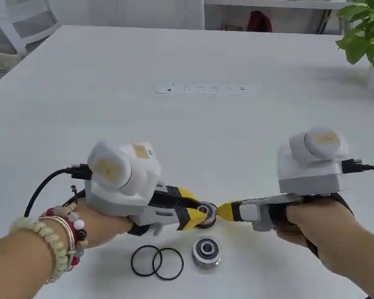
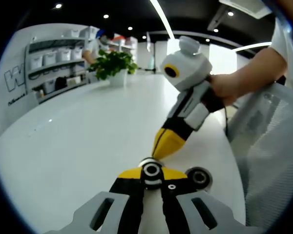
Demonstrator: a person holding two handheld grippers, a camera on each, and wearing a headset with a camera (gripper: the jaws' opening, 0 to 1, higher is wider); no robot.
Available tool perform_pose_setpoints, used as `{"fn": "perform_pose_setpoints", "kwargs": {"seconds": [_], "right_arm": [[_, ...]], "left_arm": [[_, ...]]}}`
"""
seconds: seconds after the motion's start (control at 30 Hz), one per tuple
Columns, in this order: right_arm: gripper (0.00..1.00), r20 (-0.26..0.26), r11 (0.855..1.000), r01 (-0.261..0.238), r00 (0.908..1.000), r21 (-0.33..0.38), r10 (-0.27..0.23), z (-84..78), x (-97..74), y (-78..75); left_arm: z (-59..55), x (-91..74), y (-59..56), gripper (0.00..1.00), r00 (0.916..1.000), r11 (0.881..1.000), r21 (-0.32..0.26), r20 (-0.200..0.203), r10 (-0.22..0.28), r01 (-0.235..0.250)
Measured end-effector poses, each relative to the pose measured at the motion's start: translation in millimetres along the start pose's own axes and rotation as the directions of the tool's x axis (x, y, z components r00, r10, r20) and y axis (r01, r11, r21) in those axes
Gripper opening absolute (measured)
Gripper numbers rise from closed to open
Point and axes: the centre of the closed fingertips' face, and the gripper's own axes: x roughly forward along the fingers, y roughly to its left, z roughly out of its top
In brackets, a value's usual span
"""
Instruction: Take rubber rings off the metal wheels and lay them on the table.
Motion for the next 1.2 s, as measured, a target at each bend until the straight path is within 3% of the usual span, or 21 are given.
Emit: {"fn": "perform_pose_setpoints", "kwargs": {"seconds": [0.27,0.33,0.37,0.4,0.43,0.57,0.93,0.97,1.0,1.03,1.07,1.13,1.2], "right_arm": [[0.00,0.044,0.988,-0.007,0.9990,0.153,0.000,2.6,1.2,-5.2],[0.00,0.050,0.984,-0.025,0.9986,0.178,0.016,2.1,0.3,-3.3],[0.00,0.067,0.978,-0.073,0.9959,0.196,0.061,4.7,-0.7,3.5],[0.00,0.049,0.976,-0.065,0.9972,0.207,0.056,1.4,-2.0,3.4],[0.00,0.054,0.981,-0.051,0.9977,0.190,0.041,2.2,-1.1,1.3],[0.00,0.047,0.984,-0.067,0.9971,0.166,0.060,1.5,-2.1,5.3],[0.00,0.042,0.980,-0.112,0.9934,0.164,0.107,3.3,-2.6,12.4],[0.00,0.125,0.948,-0.247,0.9663,0.203,0.225,16.6,-3.8,35.9],[0.00,0.202,0.897,-0.343,0.9339,0.278,0.295,30.5,-8.4,52.4],[0.00,0.237,0.916,-0.312,0.9375,0.252,0.254,40.3,-6.1,51.6],[0.00,0.230,0.939,-0.280,0.9450,0.200,0.233,41.5,-4.7,51.4],[0.00,0.166,0.977,-0.201,0.9684,0.077,0.186,33.7,-1.6,47.5],[0.00,0.136,0.985,-0.159,0.9793,0.067,0.149,26.5,-2.9,36.3]], "left_arm": [[-0.2,-0.8,0.6,0.14,1.0000,1.000,0.002,-0.003,0.006,-0.006],[-0.3,-0.9,0.8,0.14,1.0000,1.000,0.003,-0.003,0.007,-0.007],[-0.4,-0.8,0.7,0.14,1.0000,1.000,0.003,-0.003,0.007,-0.007],[-0.4,-0.8,0.7,0.14,1.0000,1.000,0.004,-0.004,0.007,-0.007],[-0.5,-0.8,0.8,0.14,1.0000,1.000,0.004,-0.004,0.008,-0.008],[-0.5,-0.7,0.7,0.14,1.0000,1.000,0.007,-0.004,0.007,-0.007],[-0.9,-1.0,0.7,0.13,0.9999,1.000,0.024,-0.009,0.005,-0.005],[-0.8,-0.9,0.4,0.13,1.0000,1.000,0.023,-0.008,0.004,-0.004],[-0.6,-0.7,0.1,0.13,1.0000,1.000,0.022,-0.007,0.004,-0.004],[-0.2,-0.2,-0.5,0.13,1.0000,1.000,0.024,-0.007,0.004,-0.003],[-0.1,0.1,-1.0,0.13,1.0000,1.000,0.025,-0.007,0.003,-0.003],[0.3,0.5,-1.6,0.13,1.0000,1.000,0.027,-0.006,0.003,-0.003],[0.3,0.4,-1.8,0.13,1.0000,1.000,0.030,-0.007,0.004,-0.003]]}}
